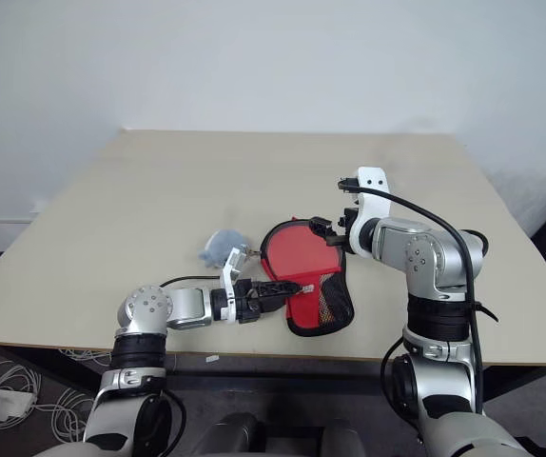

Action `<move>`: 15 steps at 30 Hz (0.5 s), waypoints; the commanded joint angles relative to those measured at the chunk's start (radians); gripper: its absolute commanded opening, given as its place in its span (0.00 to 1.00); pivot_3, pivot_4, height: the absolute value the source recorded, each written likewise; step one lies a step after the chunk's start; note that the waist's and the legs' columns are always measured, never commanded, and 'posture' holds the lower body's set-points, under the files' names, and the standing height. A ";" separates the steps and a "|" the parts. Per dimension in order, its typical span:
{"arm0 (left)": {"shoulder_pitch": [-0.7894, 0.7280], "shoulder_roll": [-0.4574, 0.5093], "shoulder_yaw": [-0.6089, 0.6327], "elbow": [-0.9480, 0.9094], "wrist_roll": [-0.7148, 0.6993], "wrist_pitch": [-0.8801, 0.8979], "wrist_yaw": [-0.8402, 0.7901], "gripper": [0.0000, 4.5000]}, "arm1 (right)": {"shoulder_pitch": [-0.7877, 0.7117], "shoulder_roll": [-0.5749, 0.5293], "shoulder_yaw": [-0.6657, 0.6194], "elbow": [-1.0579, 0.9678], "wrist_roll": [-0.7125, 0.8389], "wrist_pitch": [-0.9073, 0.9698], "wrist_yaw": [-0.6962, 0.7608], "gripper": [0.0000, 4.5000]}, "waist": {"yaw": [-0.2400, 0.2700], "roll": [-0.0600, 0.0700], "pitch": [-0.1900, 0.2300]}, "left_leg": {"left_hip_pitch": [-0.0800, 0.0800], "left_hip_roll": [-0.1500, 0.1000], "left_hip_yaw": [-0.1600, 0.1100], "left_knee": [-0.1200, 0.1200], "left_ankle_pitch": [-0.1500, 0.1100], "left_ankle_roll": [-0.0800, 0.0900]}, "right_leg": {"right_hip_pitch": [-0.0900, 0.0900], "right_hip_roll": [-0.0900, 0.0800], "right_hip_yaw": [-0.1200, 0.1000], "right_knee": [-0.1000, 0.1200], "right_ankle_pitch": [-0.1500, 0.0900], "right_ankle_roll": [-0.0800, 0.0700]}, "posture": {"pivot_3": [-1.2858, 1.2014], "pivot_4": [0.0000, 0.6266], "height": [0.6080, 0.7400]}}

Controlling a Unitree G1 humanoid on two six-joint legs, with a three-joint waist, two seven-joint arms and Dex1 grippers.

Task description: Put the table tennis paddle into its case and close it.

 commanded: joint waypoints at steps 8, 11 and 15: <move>0.016 0.000 -0.062 0.017 0.046 0.085 0.015 0.64 | -0.035 0.009 0.004 -0.026 0.004 -0.025 0.000 1.00 | -0.002 0.000 0.000 | 0.000 0.001 0.000 -0.002 0.000 0.000 | 0.000 0.000 0.000 0.000 0.000 0.000 | 0.52 0.00 0.96; 0.011 0.005 -0.057 0.017 0.052 0.112 0.016 0.43 | -0.037 0.012 0.006 -0.023 0.003 -0.028 -0.002 1.00 | -0.002 0.000 0.000 | -0.001 0.001 0.000 -0.002 0.000 0.000 | -0.001 0.001 0.000 0.000 0.000 0.000 | 0.52 0.00 0.96; 0.007 0.019 -0.058 0.022 0.071 0.150 0.015 0.13 | -0.038 0.021 0.004 -0.027 0.004 -0.026 -0.005 1.00 | -0.003 0.000 0.000 | -0.001 0.001 0.000 -0.002 0.000 0.000 | -0.002 0.001 0.000 0.000 0.000 0.000 | 0.52 0.00 0.96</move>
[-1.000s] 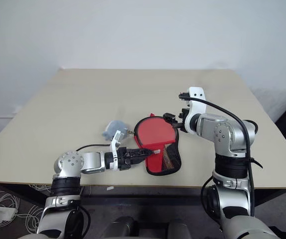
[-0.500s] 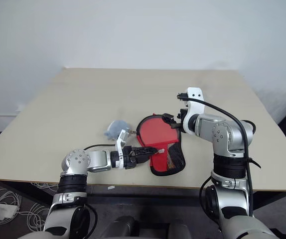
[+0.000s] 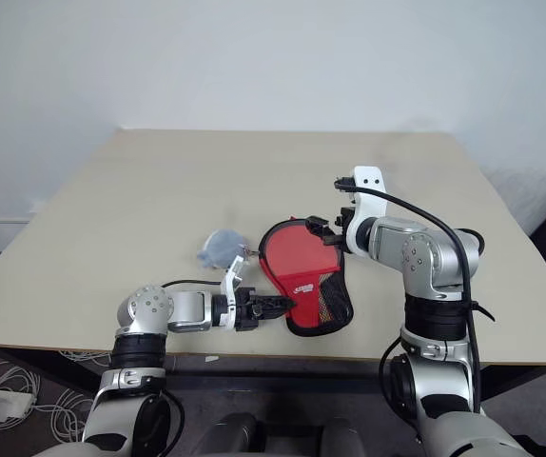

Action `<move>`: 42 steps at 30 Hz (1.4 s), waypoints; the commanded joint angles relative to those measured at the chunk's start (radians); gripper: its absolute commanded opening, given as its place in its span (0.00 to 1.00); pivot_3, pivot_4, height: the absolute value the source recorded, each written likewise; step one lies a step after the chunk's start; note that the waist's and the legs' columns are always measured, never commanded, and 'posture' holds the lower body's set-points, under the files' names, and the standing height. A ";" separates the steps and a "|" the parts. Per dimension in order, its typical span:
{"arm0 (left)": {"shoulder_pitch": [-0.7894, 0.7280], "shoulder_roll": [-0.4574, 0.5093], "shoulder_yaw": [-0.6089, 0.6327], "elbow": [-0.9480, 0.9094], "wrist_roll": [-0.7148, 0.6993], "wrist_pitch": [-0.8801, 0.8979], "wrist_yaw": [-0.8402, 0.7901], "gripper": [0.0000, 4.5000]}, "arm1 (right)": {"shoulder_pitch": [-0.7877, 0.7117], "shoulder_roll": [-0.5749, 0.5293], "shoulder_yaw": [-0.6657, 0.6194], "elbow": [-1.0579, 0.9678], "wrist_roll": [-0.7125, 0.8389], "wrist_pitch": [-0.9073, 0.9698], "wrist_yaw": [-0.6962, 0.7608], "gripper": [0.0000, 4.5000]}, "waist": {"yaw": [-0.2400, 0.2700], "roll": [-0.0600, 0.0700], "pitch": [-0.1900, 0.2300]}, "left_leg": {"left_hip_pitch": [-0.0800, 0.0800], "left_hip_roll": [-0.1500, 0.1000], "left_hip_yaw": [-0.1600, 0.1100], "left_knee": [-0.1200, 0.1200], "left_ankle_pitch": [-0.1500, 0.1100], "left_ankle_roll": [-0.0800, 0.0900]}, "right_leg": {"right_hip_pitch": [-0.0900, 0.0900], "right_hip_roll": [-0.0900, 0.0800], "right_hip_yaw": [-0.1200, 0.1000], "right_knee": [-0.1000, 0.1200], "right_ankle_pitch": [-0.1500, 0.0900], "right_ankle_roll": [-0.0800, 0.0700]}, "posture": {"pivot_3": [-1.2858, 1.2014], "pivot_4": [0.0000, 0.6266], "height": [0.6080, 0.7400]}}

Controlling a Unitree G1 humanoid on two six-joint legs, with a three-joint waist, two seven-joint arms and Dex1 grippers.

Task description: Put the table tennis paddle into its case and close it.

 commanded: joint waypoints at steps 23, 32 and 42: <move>0.183 0.356 -0.259 -0.215 -0.520 0.091 0.076 0.00 | -0.019 0.024 -0.004 -0.040 0.008 -0.006 -0.016 1.00 | -0.047 0.001 0.000 | 0.001 0.003 -0.001 -0.003 -0.001 -0.001 | -0.003 0.000 0.003 0.002 0.000 0.000 | 0.52 0.00 0.96; 0.229 0.383 -0.239 -0.241 -0.686 0.091 0.210 0.00 | -0.021 0.025 -0.002 -0.033 0.008 -0.003 -0.014 1.00 | -0.046 0.001 0.000 | 0.001 0.002 -0.002 -0.003 -0.001 -0.001 | -0.004 0.000 0.003 0.001 0.000 -0.001 | 0.52 0.00 0.96; 0.229 0.371 -0.229 -0.273 -0.687 0.091 0.252 0.00 | -0.031 0.029 0.004 -0.027 0.007 -0.002 -0.013 1.00 | -0.045 0.001 0.000 | 0.000 0.002 -0.001 -0.003 0.000 -0.001 | -0.004 0.000 0.003 0.001 0.000 -0.001 | 0.52 0.00 0.96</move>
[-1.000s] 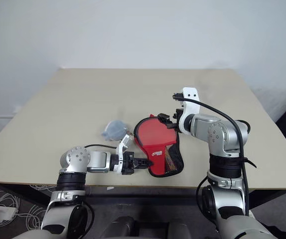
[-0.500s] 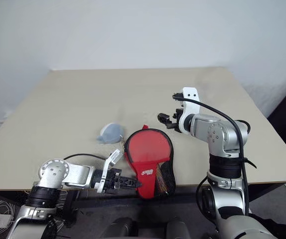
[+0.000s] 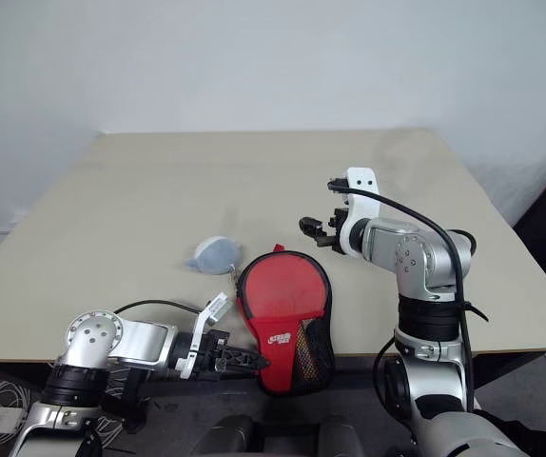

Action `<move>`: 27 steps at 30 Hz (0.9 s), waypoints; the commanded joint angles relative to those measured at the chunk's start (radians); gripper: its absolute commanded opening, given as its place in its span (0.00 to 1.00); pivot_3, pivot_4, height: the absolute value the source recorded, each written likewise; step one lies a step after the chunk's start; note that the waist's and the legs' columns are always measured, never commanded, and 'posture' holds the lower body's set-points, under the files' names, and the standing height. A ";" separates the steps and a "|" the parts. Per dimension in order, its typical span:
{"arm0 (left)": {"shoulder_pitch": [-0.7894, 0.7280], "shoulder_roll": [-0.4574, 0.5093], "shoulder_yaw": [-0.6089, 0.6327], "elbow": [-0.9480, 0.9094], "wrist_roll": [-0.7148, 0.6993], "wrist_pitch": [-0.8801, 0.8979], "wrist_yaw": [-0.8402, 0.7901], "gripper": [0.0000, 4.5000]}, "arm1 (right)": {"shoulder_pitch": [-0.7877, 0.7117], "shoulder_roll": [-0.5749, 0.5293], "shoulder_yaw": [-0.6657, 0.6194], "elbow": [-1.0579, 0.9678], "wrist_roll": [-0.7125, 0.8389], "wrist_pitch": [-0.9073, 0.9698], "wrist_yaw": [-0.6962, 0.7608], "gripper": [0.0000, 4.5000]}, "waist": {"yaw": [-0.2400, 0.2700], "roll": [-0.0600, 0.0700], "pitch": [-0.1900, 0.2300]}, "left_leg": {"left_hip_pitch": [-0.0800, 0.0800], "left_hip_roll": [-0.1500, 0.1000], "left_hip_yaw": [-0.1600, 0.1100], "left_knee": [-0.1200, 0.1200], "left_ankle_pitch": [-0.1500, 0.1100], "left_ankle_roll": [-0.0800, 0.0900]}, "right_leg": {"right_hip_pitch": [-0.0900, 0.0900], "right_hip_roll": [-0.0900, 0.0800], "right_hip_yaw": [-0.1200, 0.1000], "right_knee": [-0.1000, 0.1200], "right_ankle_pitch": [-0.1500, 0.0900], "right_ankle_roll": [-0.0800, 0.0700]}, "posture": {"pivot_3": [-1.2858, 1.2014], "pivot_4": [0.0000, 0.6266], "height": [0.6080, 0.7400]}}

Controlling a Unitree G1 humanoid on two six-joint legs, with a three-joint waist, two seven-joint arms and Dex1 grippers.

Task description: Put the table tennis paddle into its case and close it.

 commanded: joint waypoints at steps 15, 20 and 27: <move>0.018 0.027 0.001 -0.130 0.014 0.005 -0.071 0.16 | -0.031 0.016 0.005 -0.014 0.004 -0.010 0.000 1.00 | 0.000 0.000 0.000 | -0.001 0.000 0.000 0.000 0.000 0.000 | 0.000 0.000 0.000 0.000 0.000 0.000 | 0.52 0.00 0.96; 0.023 0.034 0.006 -0.126 0.020 0.012 -0.088 0.54 | -0.028 0.022 0.008 -0.014 0.004 -0.012 -0.001 1.00 | 0.000 0.000 0.000 | -0.001 0.000 0.000 0.000 0.000 0.000 | -0.001 0.000 0.000 0.000 0.000 0.000 | 0.52 0.00 0.96; 0.020 0.077 0.024 -0.135 0.017 0.013 -0.113 0.99 | -0.023 0.027 0.011 -0.020 0.004 -0.010 -0.002 1.00 | 0.000 0.000 0.001 | -0.001 0.000 0.000 0.000 0.000 0.000 | -0.001 0.000 0.000 0.000 0.000 0.000 | 0.52 0.00 0.96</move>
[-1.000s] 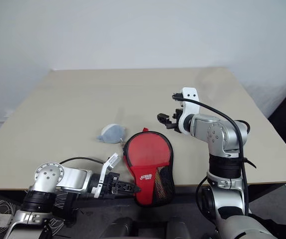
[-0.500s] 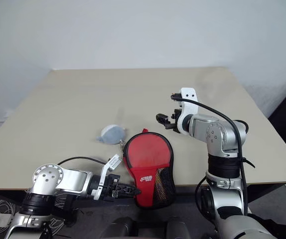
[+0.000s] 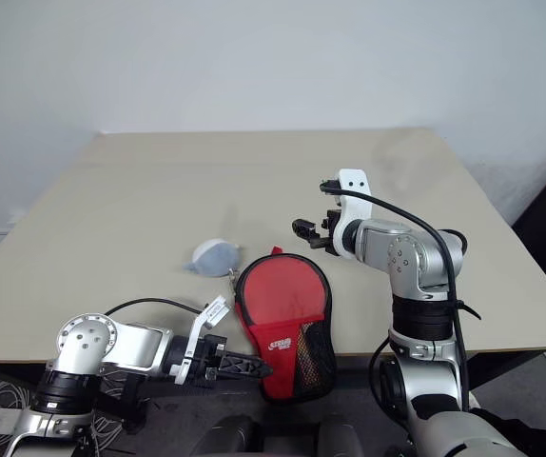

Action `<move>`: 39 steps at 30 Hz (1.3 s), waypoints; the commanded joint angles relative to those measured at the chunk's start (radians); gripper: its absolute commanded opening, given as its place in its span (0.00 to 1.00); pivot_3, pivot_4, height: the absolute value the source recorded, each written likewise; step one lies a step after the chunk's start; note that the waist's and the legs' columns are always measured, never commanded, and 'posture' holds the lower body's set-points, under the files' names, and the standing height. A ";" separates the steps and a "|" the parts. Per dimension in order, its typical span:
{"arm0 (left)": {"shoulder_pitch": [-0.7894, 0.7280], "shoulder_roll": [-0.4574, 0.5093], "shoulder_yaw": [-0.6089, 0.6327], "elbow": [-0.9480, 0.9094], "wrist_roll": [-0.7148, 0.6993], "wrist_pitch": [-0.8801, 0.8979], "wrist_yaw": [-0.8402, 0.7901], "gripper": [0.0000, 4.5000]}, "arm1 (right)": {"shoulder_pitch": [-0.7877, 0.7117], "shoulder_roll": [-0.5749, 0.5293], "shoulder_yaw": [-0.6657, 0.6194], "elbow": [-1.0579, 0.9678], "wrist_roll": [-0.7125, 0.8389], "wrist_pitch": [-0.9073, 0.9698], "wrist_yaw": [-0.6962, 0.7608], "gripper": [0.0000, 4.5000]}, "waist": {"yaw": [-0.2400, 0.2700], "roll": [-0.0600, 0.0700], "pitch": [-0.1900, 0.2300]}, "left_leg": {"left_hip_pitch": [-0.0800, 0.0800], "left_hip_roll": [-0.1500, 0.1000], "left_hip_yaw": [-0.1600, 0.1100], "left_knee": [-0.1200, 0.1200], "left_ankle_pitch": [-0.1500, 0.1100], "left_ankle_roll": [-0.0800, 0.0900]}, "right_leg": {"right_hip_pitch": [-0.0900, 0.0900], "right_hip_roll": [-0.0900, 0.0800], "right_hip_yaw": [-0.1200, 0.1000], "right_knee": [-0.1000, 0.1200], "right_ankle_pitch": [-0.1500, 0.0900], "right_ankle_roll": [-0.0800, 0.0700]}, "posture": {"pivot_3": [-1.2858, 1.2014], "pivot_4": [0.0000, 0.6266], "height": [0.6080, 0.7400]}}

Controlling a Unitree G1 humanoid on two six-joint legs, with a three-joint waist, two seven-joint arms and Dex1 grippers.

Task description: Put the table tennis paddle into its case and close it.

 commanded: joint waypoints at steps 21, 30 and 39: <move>-0.279 0.144 -0.041 -0.055 0.560 -0.726 -0.550 0.99 | -0.120 -0.197 0.082 0.173 -0.033 -0.176 0.172 1.00 | 0.000 0.002 0.008 | -0.004 0.000 0.005 -0.004 0.001 0.000 | 0.001 0.000 -0.003 -0.009 0.002 -0.001 | 0.52 0.00 0.96; -0.183 -0.046 -0.247 -0.132 0.821 -0.905 -0.493 0.99 | -0.224 -0.227 0.156 0.355 -0.099 -0.327 0.255 1.00 | -0.001 0.001 0.008 | -0.006 0.001 0.007 -0.004 0.001 0.000 | -0.001 0.001 -0.001 -0.009 0.003 0.000 | 0.52 0.00 0.96; -0.008 0.026 -0.338 -0.251 0.963 -0.994 -0.523 0.63 | -0.338 -0.204 0.278 0.536 -0.170 -0.473 0.398 1.00 | 0.000 0.001 0.008 | -0.003 0.001 0.007 -0.001 0.002 0.001 | 0.003 0.002 -0.002 -0.007 0.003 0.000 | 0.52 0.00 0.96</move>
